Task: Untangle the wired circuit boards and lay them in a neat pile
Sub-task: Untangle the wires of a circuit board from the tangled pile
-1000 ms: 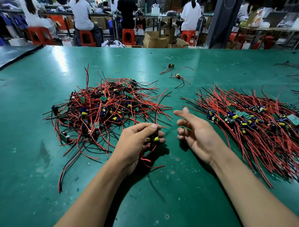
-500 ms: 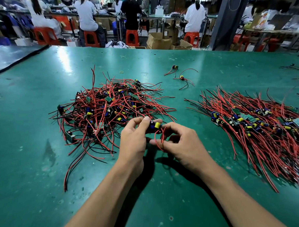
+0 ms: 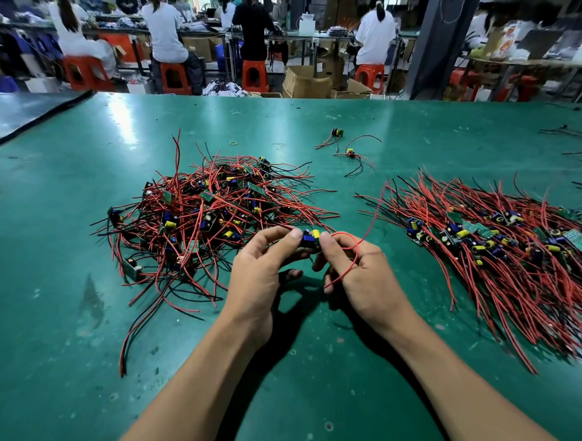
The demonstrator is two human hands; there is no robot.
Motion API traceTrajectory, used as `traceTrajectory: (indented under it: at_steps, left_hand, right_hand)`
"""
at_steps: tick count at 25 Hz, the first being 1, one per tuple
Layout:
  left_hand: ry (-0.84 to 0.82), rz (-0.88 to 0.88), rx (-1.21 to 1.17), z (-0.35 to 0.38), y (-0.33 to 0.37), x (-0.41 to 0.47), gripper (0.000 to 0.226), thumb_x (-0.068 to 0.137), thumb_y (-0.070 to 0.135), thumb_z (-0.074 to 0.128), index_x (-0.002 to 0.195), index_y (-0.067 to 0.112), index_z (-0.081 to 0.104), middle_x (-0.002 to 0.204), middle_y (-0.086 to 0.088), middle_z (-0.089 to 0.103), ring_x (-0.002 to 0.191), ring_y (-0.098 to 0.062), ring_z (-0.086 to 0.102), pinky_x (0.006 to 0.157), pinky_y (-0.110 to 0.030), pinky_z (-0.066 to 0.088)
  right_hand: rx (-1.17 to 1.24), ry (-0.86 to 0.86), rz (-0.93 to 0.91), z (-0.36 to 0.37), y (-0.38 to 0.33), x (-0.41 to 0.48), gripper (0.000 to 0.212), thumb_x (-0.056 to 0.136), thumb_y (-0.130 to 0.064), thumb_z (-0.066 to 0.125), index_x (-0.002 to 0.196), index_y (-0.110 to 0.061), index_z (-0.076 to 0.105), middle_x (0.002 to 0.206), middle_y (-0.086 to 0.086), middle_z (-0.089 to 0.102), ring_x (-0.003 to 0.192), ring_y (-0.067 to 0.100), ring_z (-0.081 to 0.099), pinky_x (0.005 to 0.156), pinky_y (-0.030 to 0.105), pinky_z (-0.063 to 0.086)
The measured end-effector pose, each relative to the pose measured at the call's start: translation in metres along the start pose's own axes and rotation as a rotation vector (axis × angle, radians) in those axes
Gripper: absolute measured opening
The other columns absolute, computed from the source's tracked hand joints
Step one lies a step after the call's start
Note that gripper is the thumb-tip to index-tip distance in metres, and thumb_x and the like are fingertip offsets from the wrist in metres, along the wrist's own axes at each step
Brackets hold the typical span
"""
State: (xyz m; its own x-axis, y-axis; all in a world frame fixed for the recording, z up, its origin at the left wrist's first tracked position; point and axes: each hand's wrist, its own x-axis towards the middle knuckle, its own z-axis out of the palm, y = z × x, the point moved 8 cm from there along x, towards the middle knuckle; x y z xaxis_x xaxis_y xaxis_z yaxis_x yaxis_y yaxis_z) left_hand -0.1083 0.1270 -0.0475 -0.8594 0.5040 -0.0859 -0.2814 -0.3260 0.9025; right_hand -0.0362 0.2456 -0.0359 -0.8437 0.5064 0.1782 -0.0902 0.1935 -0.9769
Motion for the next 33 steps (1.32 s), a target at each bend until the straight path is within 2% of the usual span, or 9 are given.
traceTrajectory:
  at_steps: [4, 10, 14, 18, 20, 24, 27, 30, 33]
  left_hand:
    - [-0.081, -0.022, -0.002, 0.006, -0.002, -0.002, 0.018, 0.074, 0.024, 0.076, 0.090, 0.018, 0.075, 0.090, -0.003, 0.072, 0.079, -0.014, 0.062, 0.061, -0.024, 0.048]
    - [-0.137, 0.037, 0.038, 0.009, 0.001, -0.004, 0.022, 0.069, 0.016, 0.078, 0.092, 0.016, 0.077, 0.089, -0.003, 0.075, 0.068, -0.009, 0.062, 0.061, -0.026, 0.041]
    - [-0.231, 0.010, 0.095, 0.015, -0.004, -0.004, 0.029, 0.075, 0.005, 0.072, 0.099, 0.019, 0.077, 0.093, 0.001, 0.074, 0.072, -0.009, 0.059, 0.064, -0.029, 0.040]
    - [-0.174, -0.127, -0.059, 0.008, -0.009, 0.003, 0.017, 0.072, 0.016, 0.070, 0.088, 0.012, 0.074, 0.081, -0.006, 0.070, 0.060, -0.013, 0.063, 0.055, -0.024, 0.051]
    - [-0.194, -0.161, -0.005, 0.008, -0.012, 0.005, 0.026, 0.072, 0.030, 0.075, 0.088, 0.010, 0.070, 0.072, -0.004, 0.063, 0.053, -0.014, 0.059, 0.052, -0.025, 0.052]
    - [-0.326, -0.177, 0.110, 0.015, -0.017, -0.002, 0.029, 0.070, 0.031, 0.087, 0.086, 0.014, 0.069, 0.079, -0.011, 0.066, 0.053, -0.014, 0.057, 0.049, -0.020, 0.049]
    - [-0.330, -0.180, 0.109, 0.015, -0.018, -0.003, 0.034, 0.070, 0.020, 0.081, 0.096, 0.009, 0.064, 0.084, -0.016, 0.073, 0.057, -0.016, 0.065, 0.052, -0.022, 0.053]
    - [-0.322, -0.168, 0.165, 0.014, -0.017, -0.002, 0.034, 0.071, 0.014, 0.083, 0.100, 0.009, 0.066, 0.086, -0.017, 0.074, 0.057, -0.017, 0.066, 0.052, -0.023, 0.053]
    - [-0.323, -0.176, 0.196, 0.015, -0.017, -0.003, 0.038, 0.070, 0.010, 0.080, 0.106, 0.006, 0.067, 0.082, -0.017, 0.074, 0.054, -0.017, 0.066, 0.049, -0.021, 0.051]
  right_hand:
    - [0.061, -0.033, 0.060, 0.002, 0.003, 0.000, 0.032, 0.101, -0.034, 0.056, 0.077, -0.015, 0.065, 0.051, 0.002, 0.055, 0.038, 0.014, 0.048, 0.040, 0.023, 0.038]
    - [0.356, -0.100, 0.396, 0.005, 0.016, 0.000, 0.027, 0.096, -0.040, 0.059, 0.088, -0.018, 0.072, 0.075, -0.002, 0.066, 0.051, 0.010, 0.053, 0.041, 0.020, 0.040]
    - [0.579, -0.164, 0.516, 0.006, 0.019, -0.001, 0.027, 0.089, -0.040, 0.060, 0.075, -0.020, 0.072, 0.070, -0.003, 0.058, 0.049, 0.007, 0.048, 0.040, 0.018, 0.035]
    - [0.463, -0.414, 0.510, 0.011, 0.017, -0.012, 0.020, 0.080, -0.040, 0.070, 0.084, -0.020, 0.070, 0.071, -0.005, 0.060, 0.049, 0.006, 0.048, 0.042, 0.017, 0.035]
    - [0.345, -0.488, 0.489, 0.010, 0.018, -0.016, 0.023, 0.080, -0.044, 0.072, 0.087, -0.022, 0.073, 0.071, -0.005, 0.062, 0.050, 0.005, 0.049, 0.043, 0.017, 0.036]
    - [0.255, -0.392, 0.433, -0.001, 0.022, -0.008, 0.031, 0.077, -0.051, 0.077, 0.089, -0.022, 0.071, 0.085, 0.011, 0.055, 0.063, 0.016, 0.044, 0.054, 0.026, 0.028]
    - [0.373, -0.384, 0.423, 0.002, 0.021, -0.008, 0.030, 0.085, -0.040, 0.074, 0.097, -0.013, 0.072, 0.092, 0.017, 0.060, 0.077, 0.025, 0.055, 0.068, 0.030, 0.046]
    - [0.279, -0.317, 0.419, -0.003, 0.022, -0.003, 0.027, 0.094, -0.037, 0.062, 0.095, -0.014, 0.075, 0.072, 0.006, 0.054, 0.055, 0.010, 0.043, 0.048, 0.019, 0.035]
    - [0.300, -0.234, 0.380, -0.010, 0.021, 0.004, 0.027, 0.098, -0.028, 0.056, 0.092, -0.011, 0.075, 0.059, -0.008, 0.048, 0.048, 0.005, 0.035, 0.041, 0.016, 0.026]
